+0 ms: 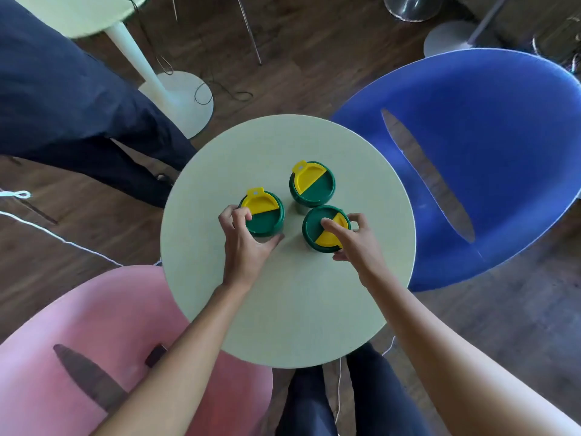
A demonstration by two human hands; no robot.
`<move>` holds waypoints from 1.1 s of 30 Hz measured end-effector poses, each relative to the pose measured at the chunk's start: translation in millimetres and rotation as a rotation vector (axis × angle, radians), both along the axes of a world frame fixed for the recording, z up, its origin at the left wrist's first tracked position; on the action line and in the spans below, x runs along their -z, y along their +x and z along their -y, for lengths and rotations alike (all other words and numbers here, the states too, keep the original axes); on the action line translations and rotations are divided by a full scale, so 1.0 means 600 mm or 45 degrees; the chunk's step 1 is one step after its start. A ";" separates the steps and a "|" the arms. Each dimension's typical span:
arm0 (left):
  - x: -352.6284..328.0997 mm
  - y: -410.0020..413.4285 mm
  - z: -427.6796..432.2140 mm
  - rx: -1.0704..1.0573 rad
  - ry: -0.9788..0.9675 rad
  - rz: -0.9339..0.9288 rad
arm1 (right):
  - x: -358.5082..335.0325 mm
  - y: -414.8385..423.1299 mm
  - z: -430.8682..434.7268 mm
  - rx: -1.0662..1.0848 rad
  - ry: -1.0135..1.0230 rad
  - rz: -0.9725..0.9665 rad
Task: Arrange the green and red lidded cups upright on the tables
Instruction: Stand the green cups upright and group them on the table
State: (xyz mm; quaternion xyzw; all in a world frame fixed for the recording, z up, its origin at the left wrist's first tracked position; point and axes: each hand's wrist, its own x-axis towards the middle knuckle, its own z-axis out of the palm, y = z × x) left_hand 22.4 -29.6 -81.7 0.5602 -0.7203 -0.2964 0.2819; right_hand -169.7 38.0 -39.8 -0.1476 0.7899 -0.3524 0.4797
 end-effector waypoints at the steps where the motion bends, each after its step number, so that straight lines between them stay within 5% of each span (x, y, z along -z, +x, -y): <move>1: -0.004 0.001 -0.007 0.007 0.020 -0.018 | 0.000 0.000 0.000 0.005 -0.002 0.003; 11: -0.039 0.017 0.070 0.073 0.480 -0.126 | 0.006 -0.001 -0.002 0.024 -0.010 0.032; 33: -0.053 -0.021 0.049 -0.109 0.387 -0.078 | 0.007 0.005 -0.009 0.020 0.000 0.019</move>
